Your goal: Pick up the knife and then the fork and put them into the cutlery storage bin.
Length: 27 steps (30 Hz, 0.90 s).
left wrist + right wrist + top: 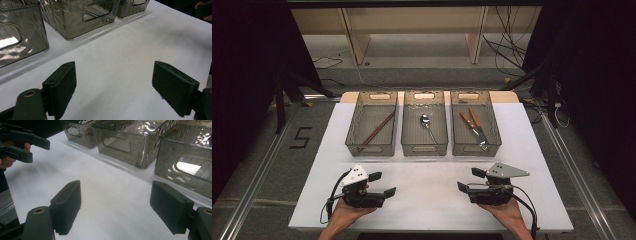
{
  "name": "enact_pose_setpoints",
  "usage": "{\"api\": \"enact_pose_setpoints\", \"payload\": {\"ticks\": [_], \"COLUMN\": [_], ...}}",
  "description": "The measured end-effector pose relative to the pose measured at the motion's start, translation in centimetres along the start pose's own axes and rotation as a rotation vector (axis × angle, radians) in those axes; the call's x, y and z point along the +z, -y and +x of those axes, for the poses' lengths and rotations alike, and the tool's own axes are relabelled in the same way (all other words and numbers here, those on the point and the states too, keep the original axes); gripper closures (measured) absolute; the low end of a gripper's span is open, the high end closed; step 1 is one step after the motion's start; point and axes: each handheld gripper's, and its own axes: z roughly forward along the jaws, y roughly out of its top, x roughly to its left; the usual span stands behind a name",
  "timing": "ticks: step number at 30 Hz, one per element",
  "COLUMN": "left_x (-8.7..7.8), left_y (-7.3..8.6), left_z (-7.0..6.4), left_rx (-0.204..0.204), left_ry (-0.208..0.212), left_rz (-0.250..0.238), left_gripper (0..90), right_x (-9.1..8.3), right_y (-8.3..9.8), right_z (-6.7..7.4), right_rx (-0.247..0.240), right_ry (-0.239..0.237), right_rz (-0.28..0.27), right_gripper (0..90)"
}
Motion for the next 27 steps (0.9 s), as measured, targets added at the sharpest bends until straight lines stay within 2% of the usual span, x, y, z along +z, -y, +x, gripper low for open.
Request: {"api": "enact_pose_setpoints", "payload": {"ticks": [10,27], "left_x": [0.1,0.17], "left_y": [0.03,0.06], "left_z": [-0.1,-0.03], "left_rx": [0.011,0.013], "left_ry": [0.006,0.002], "left_rz": [0.003,0.005], "left_gripper": [19.4,19.4], "right_x": [-0.4,-0.52], "right_y": [0.78,0.8], "right_z": [-0.08,-0.16], "right_rx": [0.013,0.011], "right_ry": [0.009,0.016], "right_rz": [-0.019,-0.027], "right_gripper": [24.0,22.7]}}
